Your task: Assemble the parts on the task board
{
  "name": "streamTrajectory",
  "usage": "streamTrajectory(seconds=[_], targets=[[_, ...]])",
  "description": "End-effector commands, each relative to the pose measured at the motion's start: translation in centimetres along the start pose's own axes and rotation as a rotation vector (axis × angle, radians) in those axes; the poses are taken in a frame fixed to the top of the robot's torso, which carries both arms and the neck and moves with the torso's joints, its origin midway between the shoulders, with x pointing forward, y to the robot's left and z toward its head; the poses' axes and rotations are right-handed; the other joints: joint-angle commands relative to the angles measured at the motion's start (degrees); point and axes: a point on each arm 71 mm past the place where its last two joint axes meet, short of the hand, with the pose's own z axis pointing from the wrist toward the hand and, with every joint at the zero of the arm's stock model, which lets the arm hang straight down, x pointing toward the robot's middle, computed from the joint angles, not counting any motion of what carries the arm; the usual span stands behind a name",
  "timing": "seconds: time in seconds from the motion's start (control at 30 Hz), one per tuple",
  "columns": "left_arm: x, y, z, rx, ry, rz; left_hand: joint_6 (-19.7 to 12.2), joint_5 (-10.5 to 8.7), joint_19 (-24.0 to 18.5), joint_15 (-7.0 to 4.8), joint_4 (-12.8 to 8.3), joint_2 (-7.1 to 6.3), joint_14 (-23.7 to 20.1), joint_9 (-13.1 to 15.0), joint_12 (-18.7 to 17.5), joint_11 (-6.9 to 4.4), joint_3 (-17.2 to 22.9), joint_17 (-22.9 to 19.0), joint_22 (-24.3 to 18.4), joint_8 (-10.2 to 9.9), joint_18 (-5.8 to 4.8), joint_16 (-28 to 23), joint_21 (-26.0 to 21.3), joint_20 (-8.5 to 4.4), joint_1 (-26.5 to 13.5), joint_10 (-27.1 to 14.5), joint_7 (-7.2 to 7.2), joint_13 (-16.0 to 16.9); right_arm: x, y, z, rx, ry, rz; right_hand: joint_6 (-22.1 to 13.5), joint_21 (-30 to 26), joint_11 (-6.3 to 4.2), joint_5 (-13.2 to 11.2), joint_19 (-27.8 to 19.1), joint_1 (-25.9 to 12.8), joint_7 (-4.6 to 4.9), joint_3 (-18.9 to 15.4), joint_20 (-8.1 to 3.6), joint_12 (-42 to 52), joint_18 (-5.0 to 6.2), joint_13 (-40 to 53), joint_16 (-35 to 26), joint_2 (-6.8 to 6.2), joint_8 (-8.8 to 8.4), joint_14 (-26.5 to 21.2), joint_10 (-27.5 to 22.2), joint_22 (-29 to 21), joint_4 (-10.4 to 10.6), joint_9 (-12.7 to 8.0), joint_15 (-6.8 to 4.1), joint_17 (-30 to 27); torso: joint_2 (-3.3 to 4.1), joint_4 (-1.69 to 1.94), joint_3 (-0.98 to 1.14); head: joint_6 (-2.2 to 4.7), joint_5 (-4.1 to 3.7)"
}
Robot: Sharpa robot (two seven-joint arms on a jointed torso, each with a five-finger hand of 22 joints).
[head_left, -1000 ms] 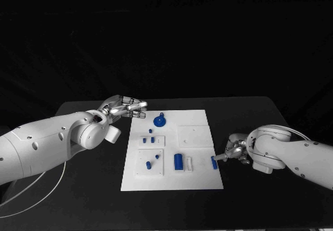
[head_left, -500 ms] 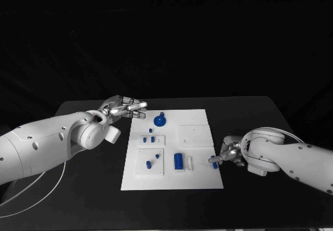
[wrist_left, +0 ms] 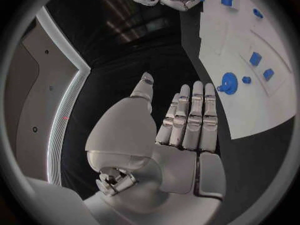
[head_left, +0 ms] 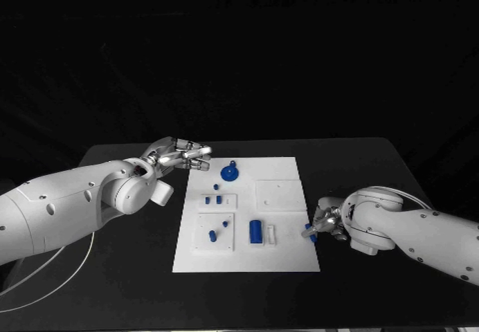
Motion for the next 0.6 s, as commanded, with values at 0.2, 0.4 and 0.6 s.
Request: streamTrajectory(seconds=[0.2, 0.4, 0.6], targets=[[0.1, 0.0, 0.0, 0.002, 0.012, -0.009, 0.29, 0.11, 0.02, -0.05, -0.19, 0.32, -0.23, -0.03, 0.29, -0.06, -0.16, 0.03, -0.08, -0.01, 0.08, -0.1, 0.31, 0.07, -0.23, 0.38, 0.03, 0.08, 1.5, -0.5, 0.6, 0.041, 0.025, -0.018, 1.08, -0.18, -0.29, 5.82, 2.81, -1.14, -0.32, 1.35, 0.15, -0.24, -0.83, 2.66, -0.25, 3.88, -0.37, 0.16, -0.35, 0.13, -6.97, -28.99, 0.16, -0.46, -0.01, 0.0, 0.02, -0.18, -0.01], [0.0, 0.0, 0.0, 0.001, 0.011, -0.009, 0.21, 0.19, 0.02, -0.04, -0.05, 0.37, -0.26, -0.03, 0.3, -0.06, -0.03, 0.03, -0.07, -0.02, 0.09, -0.1, 0.32, 0.07, -0.16, 0.37, 0.05, 0.08, 1.3, -0.9, 0.7, 0.042, 0.014, 0.008, 1.59, -0.14, -0.41, 7.38, 2.82, -3.01, -0.48, 5.87, 0.01, -0.27, -0.94, 2.55, -0.24, 4.47, -0.34, 0.14, -0.32, 0.16, -8.1, -28.48, 0.02, -0.68, -0.02, -0.02, 0.05, -0.21, 0.15], [-0.1, 0.0, -0.1, -0.001, 0.009, -0.008, 0.21, 0.19, 0.02, -0.04, -0.05, 0.37, -0.26, -0.03, 0.3, -0.06, -0.03, 0.03, -0.07, -0.02, 0.09, -0.1, 0.32, 0.07, -0.16, 0.37, 0.05, 0.08, 0.8, -1.7, 0.5, 0.043, 0.009, 0.051, 1.91, -0.12, -0.51, 7.83, 2.82, -3.44, -0.62, 6.83, -0.03, -0.35, -1.0, 2.45, -0.33, 4.49, -0.32, 0.1, -0.22, 0.12, -8.39, -27.91, -0.02, -0.96, -0.04, 0.02, 0.01, -0.19, 0.22]])
